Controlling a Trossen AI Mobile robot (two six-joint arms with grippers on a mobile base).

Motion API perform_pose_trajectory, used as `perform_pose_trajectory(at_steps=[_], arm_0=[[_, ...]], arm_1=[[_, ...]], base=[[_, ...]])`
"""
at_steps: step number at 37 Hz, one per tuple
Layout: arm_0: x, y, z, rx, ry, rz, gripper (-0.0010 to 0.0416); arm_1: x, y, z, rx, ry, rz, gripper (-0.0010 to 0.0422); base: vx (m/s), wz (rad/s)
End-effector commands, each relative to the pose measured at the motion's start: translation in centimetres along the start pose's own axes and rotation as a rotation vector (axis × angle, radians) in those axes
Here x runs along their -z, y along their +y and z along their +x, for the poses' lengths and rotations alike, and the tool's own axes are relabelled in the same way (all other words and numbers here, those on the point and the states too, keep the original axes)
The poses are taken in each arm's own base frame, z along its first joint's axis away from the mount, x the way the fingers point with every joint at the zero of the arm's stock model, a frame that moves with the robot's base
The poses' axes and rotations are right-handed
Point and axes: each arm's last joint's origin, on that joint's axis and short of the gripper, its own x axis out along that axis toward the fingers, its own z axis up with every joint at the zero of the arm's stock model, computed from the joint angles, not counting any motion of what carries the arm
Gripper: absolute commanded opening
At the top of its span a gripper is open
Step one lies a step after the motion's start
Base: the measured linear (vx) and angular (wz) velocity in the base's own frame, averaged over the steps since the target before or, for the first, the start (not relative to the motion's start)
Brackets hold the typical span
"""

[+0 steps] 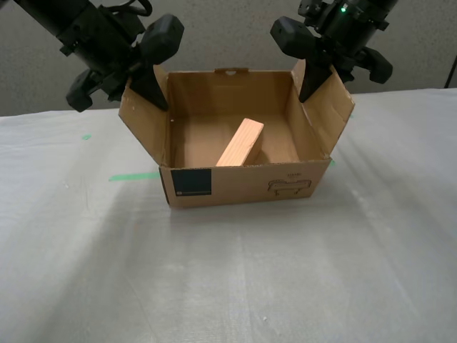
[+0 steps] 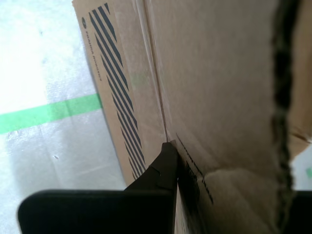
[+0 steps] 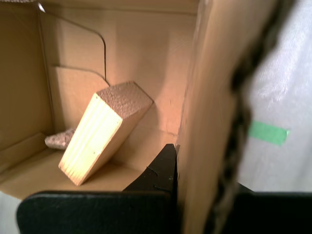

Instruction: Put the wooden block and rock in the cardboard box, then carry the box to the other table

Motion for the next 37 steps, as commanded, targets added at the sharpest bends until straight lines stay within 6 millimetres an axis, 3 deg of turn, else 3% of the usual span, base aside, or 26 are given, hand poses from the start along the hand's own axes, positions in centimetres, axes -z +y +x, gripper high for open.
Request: perform_pose_trajectory(at_steps=[1,24,37], arm_0=[[-0.1,0.0,0.8,-0.035,0.006,0.001,-0.0001],[-3.1,1.4,-1.2,-0.053,-0.128,-0.021,0.0],[-3.4,0.2,1.3,0.034,-0.094,0.0,0.0]], arm_1=[[-0.2,-0.1,0.4,0.036,0.001,0.005,-0.0001],[-4.0,0.0,2.3,0.002,-0.036,-0.011,0.0],[-4.2,0.2,2.1,-0.01,-0.051,0.001,0.0]], base=[[-0.041,0.007],[-0.075,0.002],[-0.06,-0.001]])
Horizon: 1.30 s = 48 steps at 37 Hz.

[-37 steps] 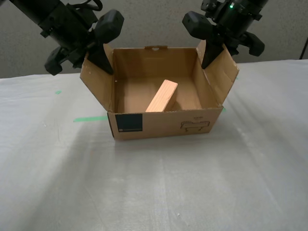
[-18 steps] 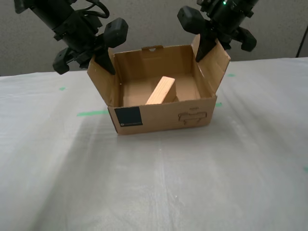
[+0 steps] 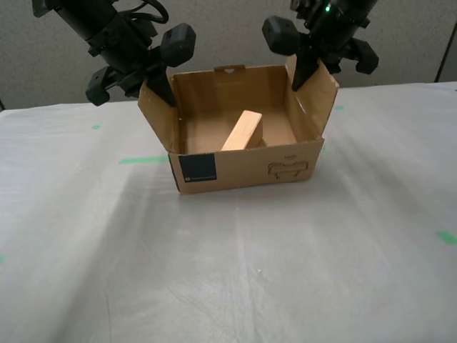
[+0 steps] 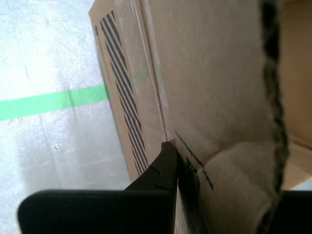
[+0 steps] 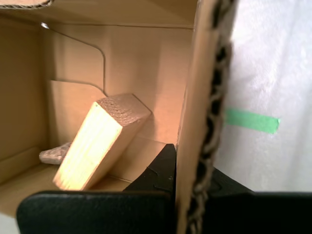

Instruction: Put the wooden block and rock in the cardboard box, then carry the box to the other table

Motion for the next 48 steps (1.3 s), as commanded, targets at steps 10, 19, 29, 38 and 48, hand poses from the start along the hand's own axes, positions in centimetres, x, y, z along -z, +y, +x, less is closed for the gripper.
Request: perform_pose_trajectory(at_steps=[10,19,29,38,48], arm_0=[[-0.9,0.3,1.0,-0.031,0.006,0.001,0.0],[-1.4,0.5,0.6,-0.035,-0.01,-0.003,0.0004],[-1.8,0.7,0.2,-0.026,-0.006,0.0,0.0067],[-1.9,0.7,0.2,-0.024,-0.01,0.001,0.0161],[-1.9,0.7,0.2,-0.022,-0.014,0.0,0.0287]], arm_1=[[-0.6,0.5,-0.3,-0.006,-0.034,0.001,0.0],[-0.8,0.6,-0.5,-0.007,-0.042,0.01,0.0043],[-1.6,0.1,-0.9,0.004,-0.069,0.017,0.0113],[-2.1,-0.2,-1.2,0.007,-0.077,0.018,0.0166],[-1.8,0.2,-1.2,-0.077,-0.064,-0.003,0.0224]], base=[[-0.008,0.001],[0.0,0.0],[0.0,0.0],[0.0,0.0],[-0.017,-0.002]])
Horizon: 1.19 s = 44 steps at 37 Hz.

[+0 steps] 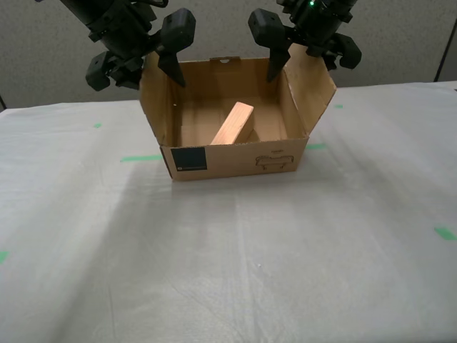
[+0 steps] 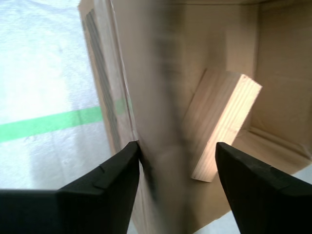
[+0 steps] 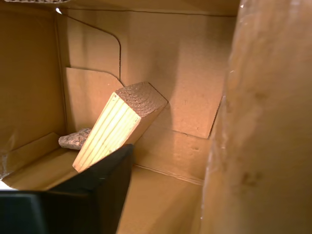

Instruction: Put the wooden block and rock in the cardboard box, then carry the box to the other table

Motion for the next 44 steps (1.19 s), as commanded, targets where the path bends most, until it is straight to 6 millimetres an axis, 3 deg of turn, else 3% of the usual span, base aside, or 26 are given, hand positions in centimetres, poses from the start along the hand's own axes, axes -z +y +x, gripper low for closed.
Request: perform_pose_trajectory(at_steps=[1,7,14,44], arm_0=[[0.0,0.0,0.0,-0.006,0.001,0.003,0.0298],[-0.1,0.1,-0.1,-0.002,-0.003,0.003,0.0354],[-0.3,-0.1,-0.2,0.058,-0.026,-0.001,0.0387],[0.0,-0.2,-0.2,0.069,0.007,0.005,0.0387]], arm_1=[[0.1,0.1,0.0,-0.027,0.0,-0.005,0.023],[-0.1,0.0,-0.1,-0.03,-0.008,-0.009,0.0265],[-0.7,-0.1,-0.4,-0.08,-0.048,-0.011,0.0277],[-1.1,0.2,-1.3,-0.212,-0.014,0.02,0.0275]], base=[[-0.022,0.002],[-0.035,0.003],[-0.036,-0.001],[-0.003,-0.001]])
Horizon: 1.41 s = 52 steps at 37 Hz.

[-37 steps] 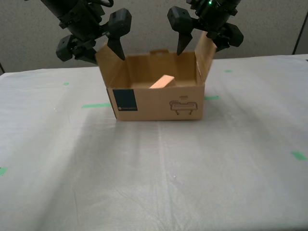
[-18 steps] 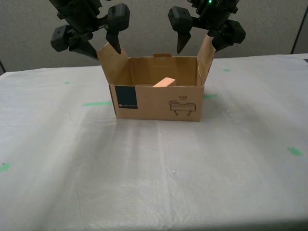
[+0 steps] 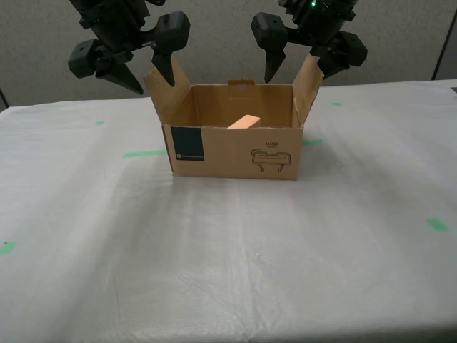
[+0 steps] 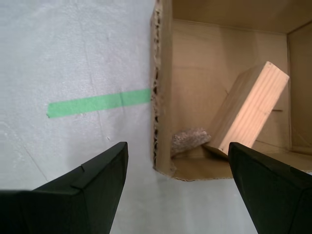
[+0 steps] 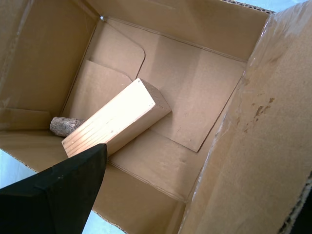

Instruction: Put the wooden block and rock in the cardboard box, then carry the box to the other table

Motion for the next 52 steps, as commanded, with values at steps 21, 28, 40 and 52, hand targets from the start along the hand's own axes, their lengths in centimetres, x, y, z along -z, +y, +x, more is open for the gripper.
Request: perform_pose_trajectory(at_steps=[21,28,40,52], arm_0=[[0.0,0.0,0.0,0.004,0.0,0.001,0.0387],[0.0,0.0,0.0,0.004,0.002,0.001,0.0387],[-0.1,0.0,0.0,0.001,-0.011,-0.001,0.0387],[-0.2,-0.2,-0.1,0.002,-0.019,0.003,0.0386]], arm_1=[[-0.8,0.0,2.9,-0.013,0.042,0.037,0.0096],[-1.2,-0.2,2.1,-0.025,0.075,0.035,0.001],[-0.5,0.0,1.9,-0.05,0.146,0.03,-0.0002],[0.1,-0.3,1.9,-0.062,0.196,0.018,0.0002]], base=[[0.0,0.0],[0.0,0.0],[0.0,0.0],[0.0,0.0]])
